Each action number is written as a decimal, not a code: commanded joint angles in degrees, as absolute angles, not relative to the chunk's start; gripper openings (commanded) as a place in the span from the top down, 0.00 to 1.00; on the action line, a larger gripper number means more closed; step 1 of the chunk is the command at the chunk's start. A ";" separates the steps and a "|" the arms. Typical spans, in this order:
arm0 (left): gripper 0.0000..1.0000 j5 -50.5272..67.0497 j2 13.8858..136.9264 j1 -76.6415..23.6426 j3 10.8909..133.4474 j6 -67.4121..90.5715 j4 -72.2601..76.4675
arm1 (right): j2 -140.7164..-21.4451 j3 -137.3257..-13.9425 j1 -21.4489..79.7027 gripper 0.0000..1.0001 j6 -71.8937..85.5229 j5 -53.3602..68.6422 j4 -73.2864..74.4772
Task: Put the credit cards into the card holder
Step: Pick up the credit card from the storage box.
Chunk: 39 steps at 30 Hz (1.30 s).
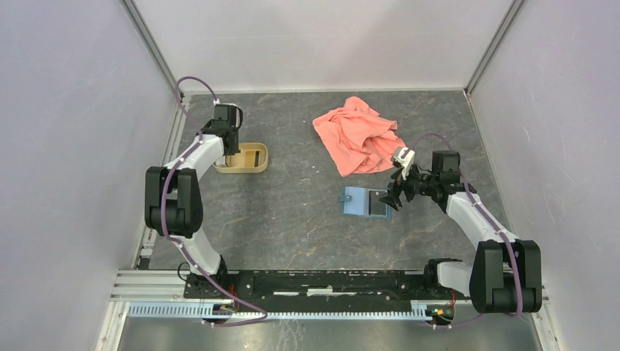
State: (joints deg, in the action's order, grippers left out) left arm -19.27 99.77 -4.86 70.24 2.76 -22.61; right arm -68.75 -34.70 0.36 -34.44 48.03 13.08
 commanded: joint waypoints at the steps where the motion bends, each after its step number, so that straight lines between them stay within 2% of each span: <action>1: 0.92 -20.02 100.70 -3.96 71.18 1.76 -21.50 | -68.64 -37.35 0.31 0.02 -35.24 50.01 12.72; 9: 0.81 -20.12 100.81 -3.83 71.11 1.85 -21.50 | -68.64 -37.40 0.39 0.02 -35.33 50.19 12.83; 16: 0.82 -20.21 100.17 -3.83 71.10 1.84 -21.52 | -68.88 -37.35 0.36 0.02 -35.43 50.20 12.90; 24: 0.98 -16.26 97.39 -3.79 71.06 2.74 -21.46 | -69.11 -37.44 0.37 0.02 -35.59 50.30 13.05; 30: 0.98 -9.40 93.83 -3.81 70.86 3.99 -22.03 | -69.30 -37.61 0.31 0.02 -35.99 50.27 13.52; 34: 0.98 2.57 90.56 -3.83 70.84 6.15 -22.65 | -69.01 -37.88 0.35 0.02 -36.96 50.98 14.45; 37: 0.98 23.59 86.21 -3.83 67.29 8.97 -17.71 | -67.43 -37.67 0.33 0.02 -37.17 53.96 14.59; 39: 0.98 37.22 82.63 -4.47 62.03 15.95 -8.62 | -65.81 -37.16 0.32 0.02 -35.29 58.07 13.33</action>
